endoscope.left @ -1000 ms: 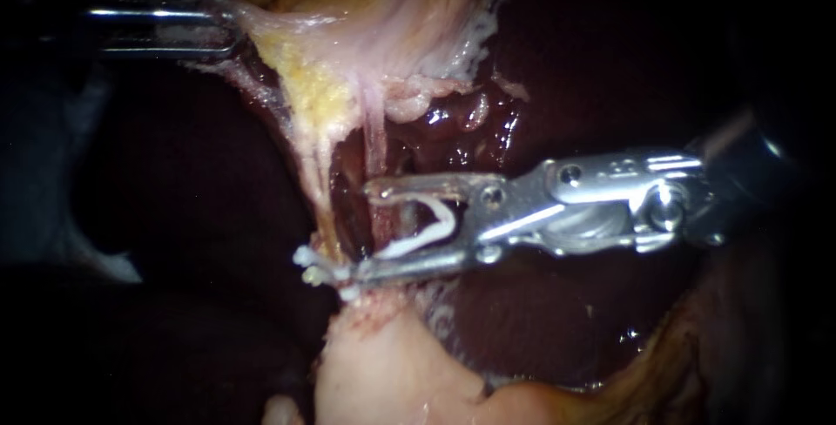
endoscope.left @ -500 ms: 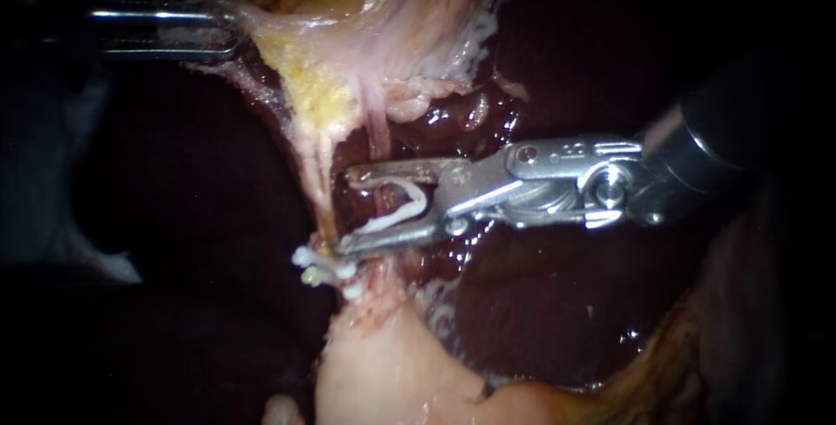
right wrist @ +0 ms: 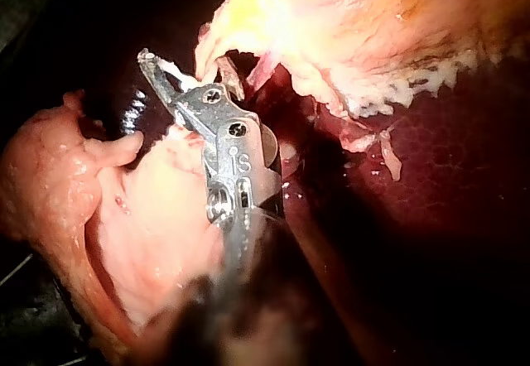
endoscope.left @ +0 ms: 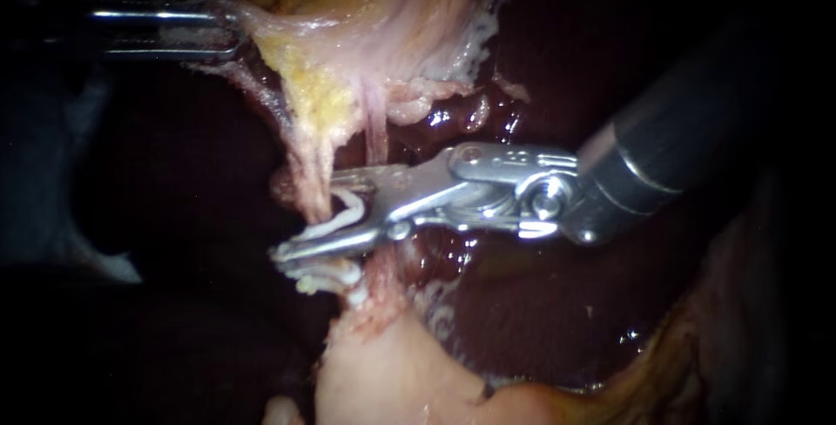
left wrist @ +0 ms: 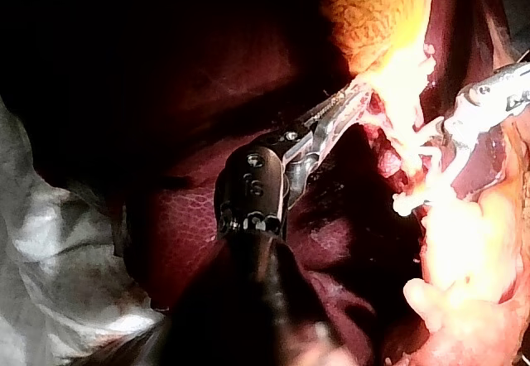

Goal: Clipping third clip left tube

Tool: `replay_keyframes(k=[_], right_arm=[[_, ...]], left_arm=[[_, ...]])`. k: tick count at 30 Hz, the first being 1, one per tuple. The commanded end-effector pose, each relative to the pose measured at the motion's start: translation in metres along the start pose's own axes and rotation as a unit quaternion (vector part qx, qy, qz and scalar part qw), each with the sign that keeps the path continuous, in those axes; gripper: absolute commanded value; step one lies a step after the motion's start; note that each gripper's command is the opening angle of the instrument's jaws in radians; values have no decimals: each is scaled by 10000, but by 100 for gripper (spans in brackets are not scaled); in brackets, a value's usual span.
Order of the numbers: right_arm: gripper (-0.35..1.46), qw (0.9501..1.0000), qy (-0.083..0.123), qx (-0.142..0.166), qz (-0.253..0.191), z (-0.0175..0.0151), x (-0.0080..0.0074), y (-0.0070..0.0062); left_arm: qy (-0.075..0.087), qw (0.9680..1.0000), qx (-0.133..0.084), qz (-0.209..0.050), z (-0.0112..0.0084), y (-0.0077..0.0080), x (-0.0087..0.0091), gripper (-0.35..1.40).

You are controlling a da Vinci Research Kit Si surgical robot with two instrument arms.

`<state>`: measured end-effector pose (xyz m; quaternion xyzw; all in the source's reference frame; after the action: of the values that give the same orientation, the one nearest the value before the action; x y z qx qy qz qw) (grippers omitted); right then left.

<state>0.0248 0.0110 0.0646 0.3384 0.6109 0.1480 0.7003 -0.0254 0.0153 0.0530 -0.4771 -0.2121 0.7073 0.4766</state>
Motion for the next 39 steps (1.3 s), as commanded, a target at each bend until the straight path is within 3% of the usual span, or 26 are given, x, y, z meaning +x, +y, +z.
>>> replay_keyframes(k=[1,9,14,30,35,39], right_arm=[[47,10000,19,-38,2,1,1,1],[47,9997,116,-209,24,8,8,6],[48,9993,281,-250,45,7,18,6],[45,9985,385,-148,372,-2,74,-39],[42,9980,404,-178,441,-7,85,-44],[32,9965,434,-271,657,-9,86,-42]], left_arm=[[1,10000,4,-2,0,0,0,-35],[3,10000,8,-4,1,0,0,-35],[3,10000,8,-4,1,0,0,-35],[1,10000,5,-3,1,0,0,-35],[1,10000,4,-2,1,0,0,-35],[1,10000,4,-3,1,0,0,-35]])
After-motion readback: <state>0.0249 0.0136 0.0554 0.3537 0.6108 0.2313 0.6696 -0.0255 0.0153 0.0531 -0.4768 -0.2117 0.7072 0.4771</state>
